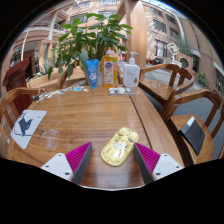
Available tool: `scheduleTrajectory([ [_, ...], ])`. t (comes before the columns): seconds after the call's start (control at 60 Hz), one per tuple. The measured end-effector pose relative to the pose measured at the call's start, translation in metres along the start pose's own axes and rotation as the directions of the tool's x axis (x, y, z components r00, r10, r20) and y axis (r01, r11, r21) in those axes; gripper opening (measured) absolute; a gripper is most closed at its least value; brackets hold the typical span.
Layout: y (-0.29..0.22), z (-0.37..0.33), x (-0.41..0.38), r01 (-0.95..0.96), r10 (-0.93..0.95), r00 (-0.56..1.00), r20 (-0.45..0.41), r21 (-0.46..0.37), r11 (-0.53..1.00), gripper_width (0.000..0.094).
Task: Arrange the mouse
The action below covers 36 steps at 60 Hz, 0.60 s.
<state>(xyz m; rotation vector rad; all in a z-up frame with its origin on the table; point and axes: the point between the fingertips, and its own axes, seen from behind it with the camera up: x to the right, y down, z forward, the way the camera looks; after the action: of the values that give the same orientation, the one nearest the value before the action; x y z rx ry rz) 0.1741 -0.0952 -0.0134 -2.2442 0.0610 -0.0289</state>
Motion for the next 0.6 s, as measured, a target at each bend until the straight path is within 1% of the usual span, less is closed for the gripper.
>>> scheduleTrajectory([
  [0.133,-0.016,0.017,-0.008,-0.025,0.025,1.0,0.009,-0.003,1.0,0.0842],
  [0.183,-0.02,0.025,-0.009,-0.021,0.021,1.0,-0.002,-0.009,1.0,0.0818],
  [0.233,-0.022,0.03,-0.008,-0.001,0.001,1.0,-0.024,-0.019,1.0,0.076],
  [0.267,-0.024,0.032,-0.01,0.009,-0.01,1.0,-0.029,-0.019,1.0,0.0705],
  [0.3,-0.025,0.034,-0.014,0.002,-0.003,1.0,-0.018,-0.026,1.0,0.0617],
  [0.333,-0.026,0.035,-0.014,-0.002,0.002,1.0,-0.021,-0.028,1.0,0.0497],
  [0.35,-0.026,0.036,-0.015,-0.002,0.001,1.0,-0.022,-0.027,1.0,0.0479],
  [0.45,-0.026,0.035,-0.014,0.017,-0.018,0.999,-0.048,-0.018,1.0,0.0431],
  [0.517,-0.026,0.034,-0.015,0.02,-0.021,0.998,-0.055,-0.014,1.0,0.0376],
  [0.6,-0.026,0.032,-0.012,0.012,-0.013,0.997,-0.076,-0.011,1.0,0.0365],
])
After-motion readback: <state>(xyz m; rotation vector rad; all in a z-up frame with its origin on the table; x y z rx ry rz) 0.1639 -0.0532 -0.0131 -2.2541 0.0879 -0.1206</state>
